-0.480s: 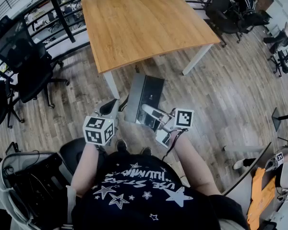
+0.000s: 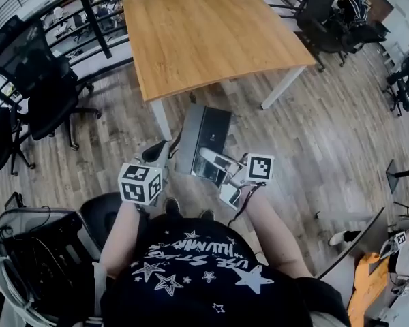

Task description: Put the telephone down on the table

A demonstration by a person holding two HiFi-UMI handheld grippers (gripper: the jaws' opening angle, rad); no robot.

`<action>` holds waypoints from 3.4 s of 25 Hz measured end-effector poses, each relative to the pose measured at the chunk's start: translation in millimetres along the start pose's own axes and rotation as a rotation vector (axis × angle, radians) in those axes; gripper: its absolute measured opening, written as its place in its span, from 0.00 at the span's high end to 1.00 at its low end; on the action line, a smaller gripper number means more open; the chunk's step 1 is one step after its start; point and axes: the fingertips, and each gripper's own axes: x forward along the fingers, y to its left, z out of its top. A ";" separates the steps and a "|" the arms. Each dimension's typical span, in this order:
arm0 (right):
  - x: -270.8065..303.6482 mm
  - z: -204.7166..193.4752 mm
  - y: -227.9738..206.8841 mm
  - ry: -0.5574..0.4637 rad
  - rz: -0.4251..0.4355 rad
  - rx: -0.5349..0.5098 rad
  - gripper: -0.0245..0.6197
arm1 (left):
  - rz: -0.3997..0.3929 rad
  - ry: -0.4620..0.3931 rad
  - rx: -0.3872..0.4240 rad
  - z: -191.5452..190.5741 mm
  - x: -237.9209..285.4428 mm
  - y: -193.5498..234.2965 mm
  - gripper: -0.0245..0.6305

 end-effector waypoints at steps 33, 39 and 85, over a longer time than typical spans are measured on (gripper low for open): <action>24.3 81.0 -55.1 0.084 -0.080 -0.037 0.71 | 0.016 -0.037 -0.040 41.3 94.2 49.6 0.96; 72.7 150.3 -79.7 0.053 -0.119 -0.063 0.71 | -0.015 -0.029 -0.027 78.3 145.7 100.5 0.96; 237.6 376.2 -188.1 0.243 -0.153 0.028 0.71 | 0.115 0.027 -0.152 175.9 317.7 264.2 0.96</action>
